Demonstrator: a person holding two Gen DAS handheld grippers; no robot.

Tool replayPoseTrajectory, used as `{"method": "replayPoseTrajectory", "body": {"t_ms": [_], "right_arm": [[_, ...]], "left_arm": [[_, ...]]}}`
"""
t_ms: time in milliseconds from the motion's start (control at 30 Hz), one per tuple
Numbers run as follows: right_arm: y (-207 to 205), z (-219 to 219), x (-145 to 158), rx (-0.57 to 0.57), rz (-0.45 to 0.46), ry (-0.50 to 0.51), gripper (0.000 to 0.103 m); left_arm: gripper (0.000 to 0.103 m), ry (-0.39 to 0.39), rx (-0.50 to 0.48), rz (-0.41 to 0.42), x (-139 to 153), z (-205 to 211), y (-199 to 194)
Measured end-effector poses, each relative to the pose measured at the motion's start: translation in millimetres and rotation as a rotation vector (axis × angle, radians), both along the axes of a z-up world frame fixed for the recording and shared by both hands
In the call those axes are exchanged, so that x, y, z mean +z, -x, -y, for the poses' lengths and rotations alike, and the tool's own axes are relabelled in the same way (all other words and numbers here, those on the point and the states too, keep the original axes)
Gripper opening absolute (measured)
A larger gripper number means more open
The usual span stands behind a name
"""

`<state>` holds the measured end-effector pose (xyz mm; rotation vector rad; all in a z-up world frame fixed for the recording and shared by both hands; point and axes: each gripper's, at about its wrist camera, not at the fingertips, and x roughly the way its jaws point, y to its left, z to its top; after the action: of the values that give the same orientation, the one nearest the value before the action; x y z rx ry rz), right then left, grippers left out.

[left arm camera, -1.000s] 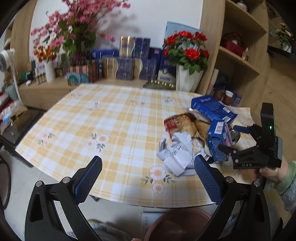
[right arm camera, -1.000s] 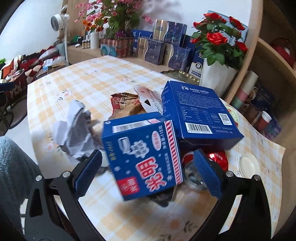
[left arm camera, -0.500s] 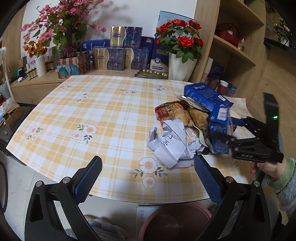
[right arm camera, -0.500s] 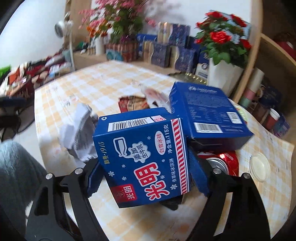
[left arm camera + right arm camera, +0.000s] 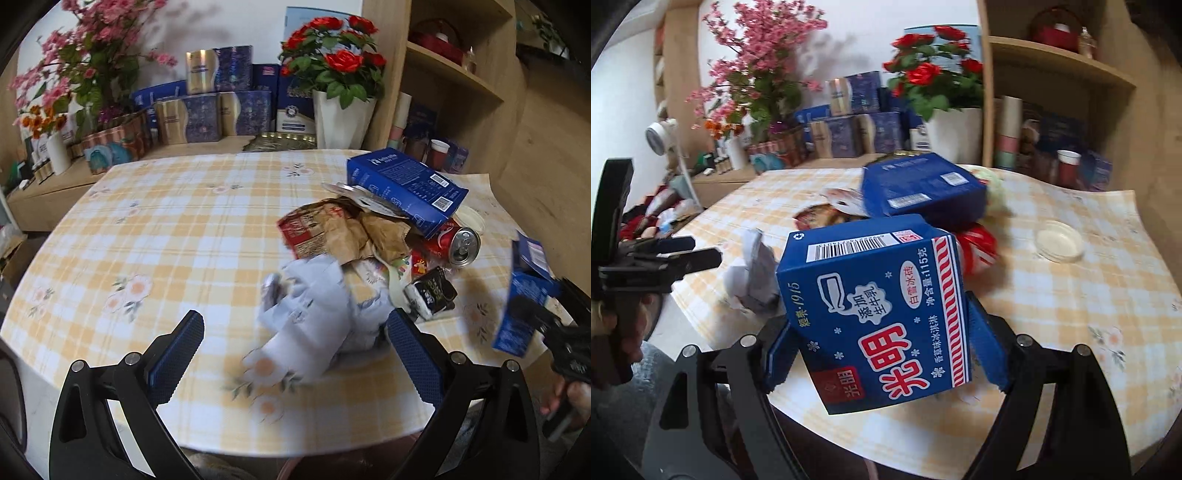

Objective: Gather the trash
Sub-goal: 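Carry the milk carton with the right gripper while the left gripper grasps the crumpled white paper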

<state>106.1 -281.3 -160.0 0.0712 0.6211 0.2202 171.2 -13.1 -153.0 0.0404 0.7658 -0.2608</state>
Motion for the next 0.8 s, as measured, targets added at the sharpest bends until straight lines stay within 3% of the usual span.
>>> {"method": "replayPoseTrajectory", "body": {"t_ms": [133,367,400,433,467,567,800], "right_arm": [[3,9,-5,-0.017,-0.009,-0.023,0.080],[6,5,-11,-0.003,-0.025,-0.043,0.080],[7,4,-11,0.000,-0.025,-0.043,0.080],[6,3,-11,0.002,-0.027,-0.043,0.080],[6,2,-12,0.003,-0.028,-0.043,0.080],[6,2,-11,0.007,-0.027,-0.044,0.080],[8,1,-10,0.007,-0.035,-0.050,0.080]], "left_arm": [[0.086,-0.032,0.029,0.004,-9,14,-18],[0.077,0.016,0.024,-0.067,-27,21,-40],[0.065,0.017,0.018,-0.069,-28,21,-40],[0.044,0.016,0.005,-0.079,-30,21,-41],[0.034,0.017,-0.006,-0.091,-32,22,-41],[0.031,0.042,-0.003,-0.086,-31,11,-34],[0.030,0.017,0.035,-0.053,-15,-19,-15]]}}
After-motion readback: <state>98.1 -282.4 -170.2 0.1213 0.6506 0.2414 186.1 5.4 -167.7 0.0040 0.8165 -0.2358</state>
